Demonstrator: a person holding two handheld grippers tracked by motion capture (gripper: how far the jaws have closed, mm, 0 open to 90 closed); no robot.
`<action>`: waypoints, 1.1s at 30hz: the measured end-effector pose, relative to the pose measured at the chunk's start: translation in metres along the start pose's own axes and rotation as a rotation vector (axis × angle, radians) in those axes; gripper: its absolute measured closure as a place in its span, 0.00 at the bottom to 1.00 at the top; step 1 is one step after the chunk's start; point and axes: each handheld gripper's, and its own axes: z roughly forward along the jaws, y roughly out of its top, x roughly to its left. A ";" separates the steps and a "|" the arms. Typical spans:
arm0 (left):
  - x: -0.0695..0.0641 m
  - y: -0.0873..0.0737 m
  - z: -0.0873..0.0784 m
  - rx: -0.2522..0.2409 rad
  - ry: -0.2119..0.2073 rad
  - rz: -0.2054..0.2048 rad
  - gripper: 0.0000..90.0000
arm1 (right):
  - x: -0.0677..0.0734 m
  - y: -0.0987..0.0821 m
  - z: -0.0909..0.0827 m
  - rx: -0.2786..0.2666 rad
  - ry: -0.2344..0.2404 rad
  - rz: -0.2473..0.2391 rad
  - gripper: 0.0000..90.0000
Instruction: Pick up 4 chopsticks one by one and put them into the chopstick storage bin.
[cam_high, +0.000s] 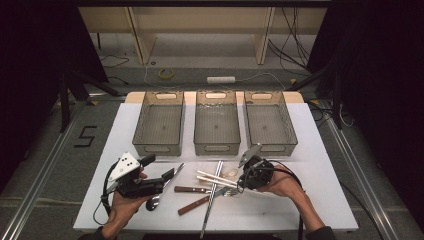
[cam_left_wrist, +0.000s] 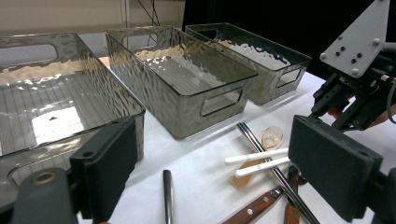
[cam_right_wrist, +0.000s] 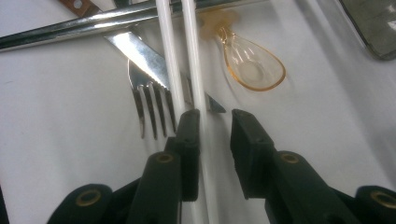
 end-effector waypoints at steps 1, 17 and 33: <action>0.000 0.000 0.000 0.000 0.000 0.001 0.17 | 0.000 0.000 0.000 0.006 0.003 0.003 0.83; 0.000 0.000 0.000 0.000 0.000 0.002 0.17 | 0.000 -0.001 0.009 0.070 0.001 -0.066 0.94; -0.003 0.000 0.013 0.078 -0.030 0.046 0.17 | 0.007 0.008 -0.018 0.003 -0.051 -0.119 0.96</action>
